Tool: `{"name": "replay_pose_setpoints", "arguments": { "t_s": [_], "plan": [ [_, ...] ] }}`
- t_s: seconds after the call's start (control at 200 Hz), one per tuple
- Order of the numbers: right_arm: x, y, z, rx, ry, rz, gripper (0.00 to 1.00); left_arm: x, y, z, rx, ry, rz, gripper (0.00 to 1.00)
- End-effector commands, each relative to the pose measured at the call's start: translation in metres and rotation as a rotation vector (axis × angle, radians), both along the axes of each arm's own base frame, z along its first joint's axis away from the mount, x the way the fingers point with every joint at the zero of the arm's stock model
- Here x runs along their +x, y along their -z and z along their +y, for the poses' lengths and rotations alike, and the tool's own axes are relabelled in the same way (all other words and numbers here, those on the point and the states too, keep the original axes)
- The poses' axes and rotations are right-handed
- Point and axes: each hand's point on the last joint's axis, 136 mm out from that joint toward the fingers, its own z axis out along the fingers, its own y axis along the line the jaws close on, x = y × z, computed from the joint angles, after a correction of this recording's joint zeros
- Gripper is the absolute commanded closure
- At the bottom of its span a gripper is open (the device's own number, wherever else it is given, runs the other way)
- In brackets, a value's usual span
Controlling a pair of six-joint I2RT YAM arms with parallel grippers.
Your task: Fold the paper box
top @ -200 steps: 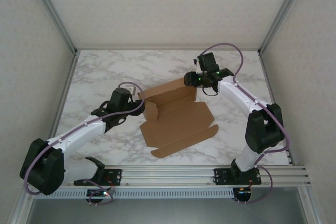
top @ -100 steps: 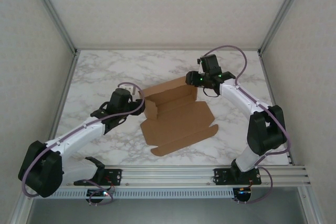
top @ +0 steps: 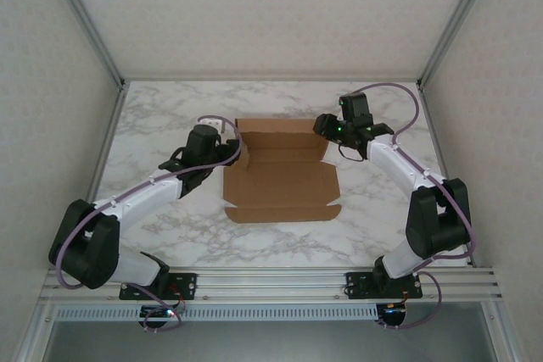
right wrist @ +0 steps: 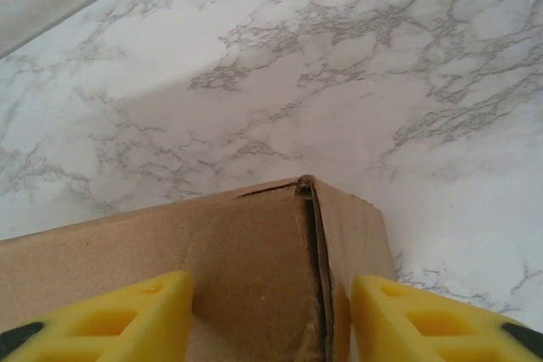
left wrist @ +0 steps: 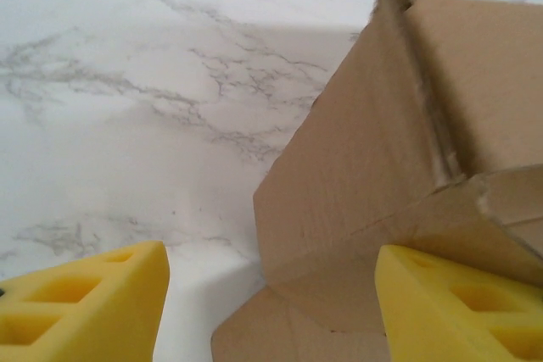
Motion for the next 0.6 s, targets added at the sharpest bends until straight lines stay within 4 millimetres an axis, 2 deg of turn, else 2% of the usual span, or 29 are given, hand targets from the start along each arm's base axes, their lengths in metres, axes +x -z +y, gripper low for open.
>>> {"name": "replay_pose_setpoints", "arguments": {
  "t_s": [0.0, 0.2, 0.416, 0.591],
  "plan": [
    [-0.008, 0.025, -0.002, -0.036, -0.028, 0.098, 0.49, 0.010, -0.005, -0.004, 0.081, 0.094, -0.084, 0.35],
    [-0.006, 0.027, -0.002, -0.042, -0.035, 0.102, 0.49, 0.006, 0.002, -0.009, 0.093, 0.154, -0.068, 0.35],
    [-0.005, 0.026, -0.001, -0.037, -0.033, 0.101, 0.48, -0.011, 0.007, -0.007, 0.070, 0.143, -0.079, 0.36],
    [-0.004, 0.026, -0.001, -0.035, -0.034, 0.099, 0.48, -0.017, 0.019, -0.014, 0.101, 0.184, -0.051, 0.35]
  ]
}}
